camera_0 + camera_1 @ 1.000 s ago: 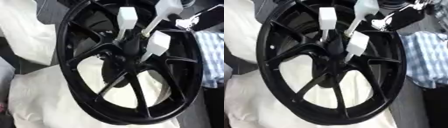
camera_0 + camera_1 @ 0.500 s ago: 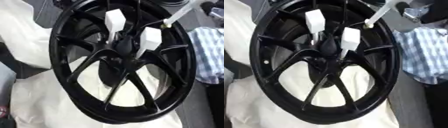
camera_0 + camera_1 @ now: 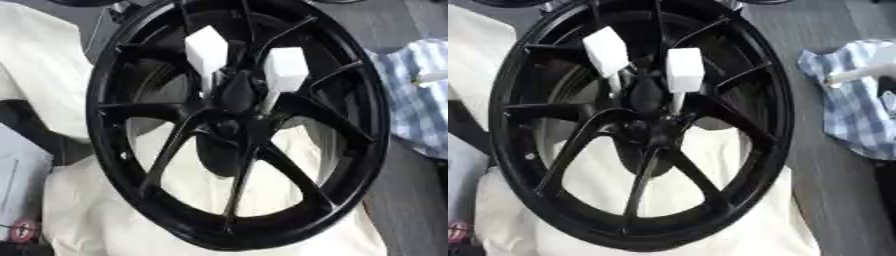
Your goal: Pull the pin out of the wheel hub.
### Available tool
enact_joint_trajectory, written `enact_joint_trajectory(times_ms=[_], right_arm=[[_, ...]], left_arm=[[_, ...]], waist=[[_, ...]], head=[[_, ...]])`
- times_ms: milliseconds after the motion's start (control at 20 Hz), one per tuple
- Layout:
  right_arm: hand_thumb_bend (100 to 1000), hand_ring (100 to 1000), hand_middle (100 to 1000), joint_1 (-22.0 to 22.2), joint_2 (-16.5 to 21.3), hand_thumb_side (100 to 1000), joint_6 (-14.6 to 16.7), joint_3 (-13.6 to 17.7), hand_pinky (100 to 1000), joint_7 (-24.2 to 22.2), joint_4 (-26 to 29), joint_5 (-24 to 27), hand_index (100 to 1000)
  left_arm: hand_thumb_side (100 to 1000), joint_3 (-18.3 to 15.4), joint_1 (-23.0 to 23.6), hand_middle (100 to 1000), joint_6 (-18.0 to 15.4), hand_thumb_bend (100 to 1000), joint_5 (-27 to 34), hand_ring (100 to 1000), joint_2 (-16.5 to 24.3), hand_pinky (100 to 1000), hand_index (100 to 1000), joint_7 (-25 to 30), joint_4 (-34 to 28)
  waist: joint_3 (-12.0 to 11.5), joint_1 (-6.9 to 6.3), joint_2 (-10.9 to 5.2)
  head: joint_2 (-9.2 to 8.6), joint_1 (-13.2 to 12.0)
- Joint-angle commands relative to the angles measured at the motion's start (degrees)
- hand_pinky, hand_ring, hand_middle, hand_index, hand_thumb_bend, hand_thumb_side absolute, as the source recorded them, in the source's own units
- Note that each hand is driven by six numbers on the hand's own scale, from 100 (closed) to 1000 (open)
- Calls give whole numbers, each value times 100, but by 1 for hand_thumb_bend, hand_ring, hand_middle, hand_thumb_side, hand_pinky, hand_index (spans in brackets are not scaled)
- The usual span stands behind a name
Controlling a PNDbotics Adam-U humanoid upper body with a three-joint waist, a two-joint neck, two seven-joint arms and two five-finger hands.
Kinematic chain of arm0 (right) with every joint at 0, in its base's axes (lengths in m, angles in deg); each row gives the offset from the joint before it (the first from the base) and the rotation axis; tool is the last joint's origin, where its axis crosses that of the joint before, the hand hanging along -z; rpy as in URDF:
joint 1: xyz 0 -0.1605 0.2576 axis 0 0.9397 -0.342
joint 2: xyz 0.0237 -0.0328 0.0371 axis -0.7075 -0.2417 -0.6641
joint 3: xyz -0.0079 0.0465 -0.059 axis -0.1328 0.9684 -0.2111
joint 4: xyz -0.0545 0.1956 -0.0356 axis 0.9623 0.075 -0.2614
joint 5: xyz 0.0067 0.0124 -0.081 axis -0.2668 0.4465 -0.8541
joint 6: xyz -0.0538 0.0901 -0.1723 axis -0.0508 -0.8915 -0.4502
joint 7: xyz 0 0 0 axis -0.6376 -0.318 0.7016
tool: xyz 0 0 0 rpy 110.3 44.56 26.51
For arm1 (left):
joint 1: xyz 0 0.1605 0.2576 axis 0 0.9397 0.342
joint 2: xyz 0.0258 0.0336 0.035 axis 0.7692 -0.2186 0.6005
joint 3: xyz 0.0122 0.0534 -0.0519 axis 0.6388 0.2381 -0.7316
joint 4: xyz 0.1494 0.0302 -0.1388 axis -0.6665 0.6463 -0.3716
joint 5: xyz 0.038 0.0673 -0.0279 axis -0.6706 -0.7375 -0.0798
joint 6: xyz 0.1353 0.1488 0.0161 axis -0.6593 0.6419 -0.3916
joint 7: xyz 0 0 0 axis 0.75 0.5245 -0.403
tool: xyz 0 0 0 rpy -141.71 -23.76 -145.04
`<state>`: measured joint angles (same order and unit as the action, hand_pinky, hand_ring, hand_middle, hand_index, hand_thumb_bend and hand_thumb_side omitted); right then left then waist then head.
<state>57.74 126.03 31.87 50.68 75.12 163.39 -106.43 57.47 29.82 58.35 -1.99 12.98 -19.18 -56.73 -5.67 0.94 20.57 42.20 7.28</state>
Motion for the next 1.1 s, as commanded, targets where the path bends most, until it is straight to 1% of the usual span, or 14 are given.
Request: enact_joint_trajectory(times_ms=[50, 100, 200, 350, 550, 600, 650, 700, 750, 800, 900, 1000, 1100], right_arm=[[100, 999, 871, 92, -242, 205, -229, 36, 981, 7, 80, -723, 898], [100, 1000, 902, 133, -365, 206, -323, 28, 993, -44, 80, -842, 914], [100, 1000, 905, 172, -556, 205, -419, 29, 1000, -54, 80, -943, 921], [100, 1000, 889, 183, -739, 202, -439, 58, 1000, 87, 80, -884, 916], [100, 1000, 881, 169, -835, 199, -429, 95, 999, 275, 80, -727, 913], [100, 996, 869, 157, -842, 198, -430, 106, 995, 320, 80, -680, 908], [100, 974, 836, 139, -842, 203, -422, 112, 985, 385, 80, -615, 896], [100, 958, 811, 96, -835, 222, -368, 103, 981, 522, 80, -471, 889], [100, 943, 786, 58, -816, 266, -263, 71, 979, 677, 80, -287, 880], [100, 932, 770, 6, -789, 305, -74, 12, 979, 835, 80, -47, 869], [100, 919, 749, -79, -724, 419, 395, -108, 987, 1066, 80, 450, 854], [100, 920, 746, -168, -657, 479, 940, -247, 1000, 1086, 80, 906, 850], [100, 926, 748, -237, -603, 488, 1263, -346, 1000, 937, 80, 1200, 852]], left_arm=[[667, -106, 38, 583, -4, 100, -51, 638, 30, 813, 771, -55, -92], [668, -118, 61, 583, 1, 100, -54, 638, 15, 813, 771, -68, -92], [670, -137, 98, 584, 8, 100, -57, 639, -7, 814, 772, -94, -92], [672, -139, 106, 584, 13, 100, -55, 638, -22, 814, 772, -108, -92], [675, -134, 93, 583, 14, 100, -54, 638, -12, 814, 772, -107, -92], [677, -130, 87, 582, 12, 100, -48, 637, -11, 814, 771, -105, -92], [678, -126, 80, 582, 14, 100, -46, 637, -9, 814, 771, -101, -92], [680, -117, 70, 582, 16, 100, -46, 636, -4, 814, 771, -93, -92], [682, -108, 57, 582, 19, 100, -43, 636, -1, 814, 771, -84, -92], [682, -95, 38, 582, 19, 100, -38, 636, 0, 814, 771, -72, -92], [682, -70, -11, 582, 12, 100, -22, 636, 9, 814, 771, -46, -92], [683, -40, -76, 581, -2, 100, 7, 636, 19, 814, 771, -13, -92], [684, -11, -123, 581, -7, 100, 36, 635, 14, 814, 771, 18, -92]], waist=[[11, -36, -124], [18, -52, -129], [32, -64, -140], [44, -50, -152], [56, -4, -149], [63, 8, -144], [67, 20, -136], [69, 35, -125], [69, 46, -119], [64, 56, -117], [43, 75, -110], [15, 93, -96], [-6, 100, -94]], head=[[-95, 49], [-122, 45], [-165, 32], [-208, 44], [-234, 70], [-240, 69], [-252, 63], [-258, 46], [-259, 28], [-278, -1], [-343, -62], [-426, -163], [-484, -245]])
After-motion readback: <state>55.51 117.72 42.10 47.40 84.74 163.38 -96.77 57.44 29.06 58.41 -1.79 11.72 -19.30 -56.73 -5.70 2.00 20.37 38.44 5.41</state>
